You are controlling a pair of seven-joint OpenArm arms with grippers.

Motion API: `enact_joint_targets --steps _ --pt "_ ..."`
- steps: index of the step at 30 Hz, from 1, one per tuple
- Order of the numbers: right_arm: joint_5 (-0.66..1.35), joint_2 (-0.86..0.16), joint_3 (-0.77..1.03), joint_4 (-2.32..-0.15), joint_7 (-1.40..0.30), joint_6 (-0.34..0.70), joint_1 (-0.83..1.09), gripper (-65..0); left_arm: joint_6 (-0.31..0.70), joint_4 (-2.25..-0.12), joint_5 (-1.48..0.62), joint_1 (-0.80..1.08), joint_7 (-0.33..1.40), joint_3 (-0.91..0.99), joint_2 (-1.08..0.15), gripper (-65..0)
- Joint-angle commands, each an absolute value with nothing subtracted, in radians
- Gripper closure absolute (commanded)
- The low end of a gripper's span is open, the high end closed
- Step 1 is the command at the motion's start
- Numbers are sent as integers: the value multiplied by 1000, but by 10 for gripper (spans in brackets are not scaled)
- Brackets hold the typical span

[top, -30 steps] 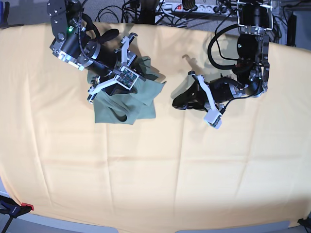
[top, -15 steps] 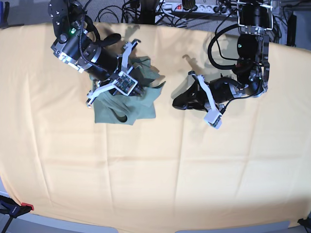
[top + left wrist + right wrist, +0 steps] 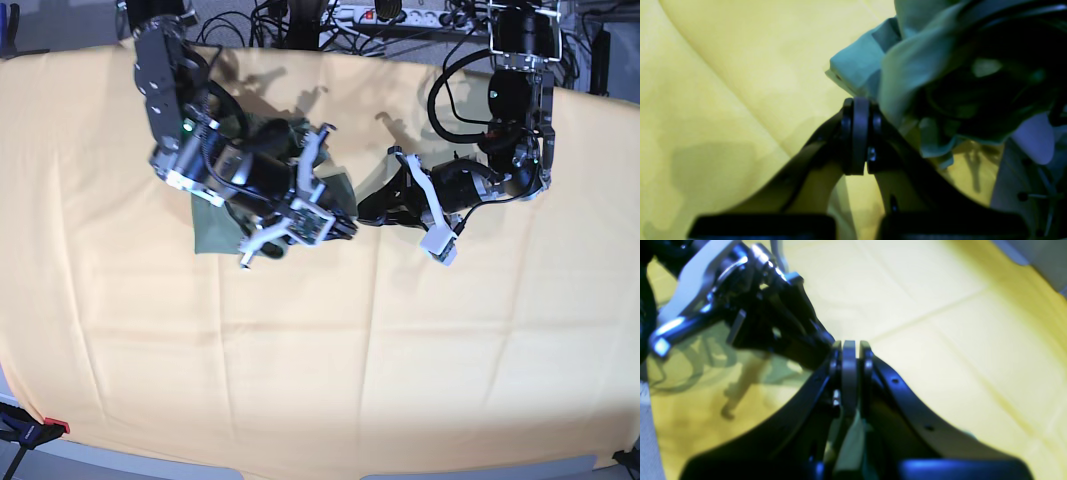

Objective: Fold the T-shirt properly

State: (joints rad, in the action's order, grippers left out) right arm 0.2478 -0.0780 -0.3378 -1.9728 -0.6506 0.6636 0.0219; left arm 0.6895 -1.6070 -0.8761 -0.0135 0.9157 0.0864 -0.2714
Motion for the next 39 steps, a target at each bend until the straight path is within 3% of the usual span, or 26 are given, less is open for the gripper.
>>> enact_joint_targets --steps 1,6,7,10,11,12,19,26,31,39 --pt "242 -59 -358 -1963 -620 657 -19 0 698 -1626 -902 -28 891 89 -277 0" --pt "178 -7 -453 -1863 -629 609 -133 0 698 -1626 -903 -28 891 89 -277 0" --pt "178 -2 -468 -1854 -641 609 -148 -76 698 -1626 -903 -28 891 89 -277 0" --pt "178 9 -493 -1851 -708 593 -186 -389 698 -1626 -902 -28 891 89 -277 0" --pt "178 12 -493 -1852 -727 586 -200 -447 698 -1626 -902 -28 891 89 -277 0" --pt "181 14 -492 -1859 -751 578 -214 -464 698 -1626 -902 -28 891 89 -277 0" --pt "186 1 -427 -2064 -845 498 -211 -462 698 -1626 -899 -29 890 89 -278 0" --pt "199 -120 -309 -2172 -863 506 -87 -462 698 -1626 -888 -28 887 89 -317 0" --pt "328 -224 -212 -2282 -888 519 41 -462 698 -1626 -887 -31 887 93 -321 0" --pt "377 -252 -79 -2350 -921 552 212 -462 698 -1626 -796 -60 879 93 -322 0"
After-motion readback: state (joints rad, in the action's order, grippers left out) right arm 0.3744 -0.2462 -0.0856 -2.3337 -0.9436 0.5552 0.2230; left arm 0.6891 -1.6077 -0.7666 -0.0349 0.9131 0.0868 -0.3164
